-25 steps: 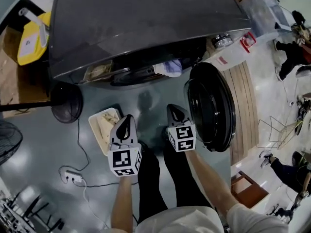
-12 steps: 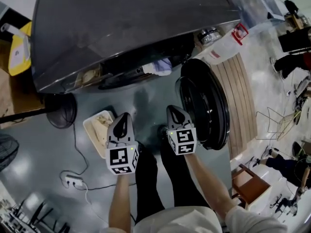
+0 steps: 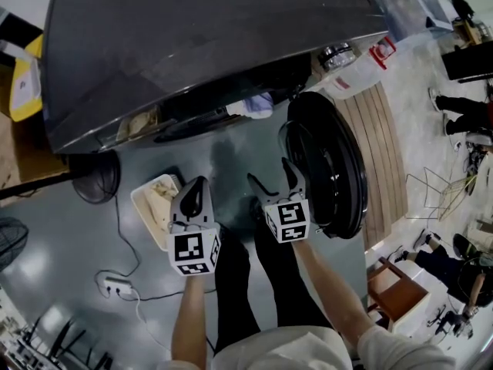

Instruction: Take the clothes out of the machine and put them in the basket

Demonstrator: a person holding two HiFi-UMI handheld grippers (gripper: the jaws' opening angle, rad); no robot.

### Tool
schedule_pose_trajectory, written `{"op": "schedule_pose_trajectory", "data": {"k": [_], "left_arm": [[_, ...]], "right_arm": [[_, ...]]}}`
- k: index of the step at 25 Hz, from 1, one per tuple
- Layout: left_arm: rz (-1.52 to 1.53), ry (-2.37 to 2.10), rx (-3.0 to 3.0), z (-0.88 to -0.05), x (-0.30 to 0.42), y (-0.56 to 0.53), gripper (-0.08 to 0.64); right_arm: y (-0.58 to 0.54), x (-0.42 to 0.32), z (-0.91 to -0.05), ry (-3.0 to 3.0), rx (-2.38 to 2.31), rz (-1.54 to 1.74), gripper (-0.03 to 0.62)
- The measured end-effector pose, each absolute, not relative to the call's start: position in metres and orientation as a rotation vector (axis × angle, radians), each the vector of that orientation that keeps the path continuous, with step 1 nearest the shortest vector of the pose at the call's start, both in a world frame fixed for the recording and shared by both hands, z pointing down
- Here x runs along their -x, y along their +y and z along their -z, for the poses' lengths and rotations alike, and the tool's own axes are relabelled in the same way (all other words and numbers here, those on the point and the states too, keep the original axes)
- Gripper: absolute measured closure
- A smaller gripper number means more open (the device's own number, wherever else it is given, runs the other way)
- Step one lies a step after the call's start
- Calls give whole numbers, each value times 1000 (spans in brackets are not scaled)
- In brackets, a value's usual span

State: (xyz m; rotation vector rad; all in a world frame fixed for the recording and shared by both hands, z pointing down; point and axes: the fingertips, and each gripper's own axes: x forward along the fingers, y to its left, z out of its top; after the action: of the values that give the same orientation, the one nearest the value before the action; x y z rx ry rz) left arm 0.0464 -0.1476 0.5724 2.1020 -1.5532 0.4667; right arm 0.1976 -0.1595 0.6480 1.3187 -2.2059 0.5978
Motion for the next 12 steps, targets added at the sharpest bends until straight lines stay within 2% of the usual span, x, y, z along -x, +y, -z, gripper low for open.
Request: {"op": "schedule_pose_trajectory", "data": {"k": [12], "left_arm": [[-476,-1562,-2107,-593,-36,-152,541]], "right_arm": [[-189,-192,-678,-2176,-1337,-565,198]]}}
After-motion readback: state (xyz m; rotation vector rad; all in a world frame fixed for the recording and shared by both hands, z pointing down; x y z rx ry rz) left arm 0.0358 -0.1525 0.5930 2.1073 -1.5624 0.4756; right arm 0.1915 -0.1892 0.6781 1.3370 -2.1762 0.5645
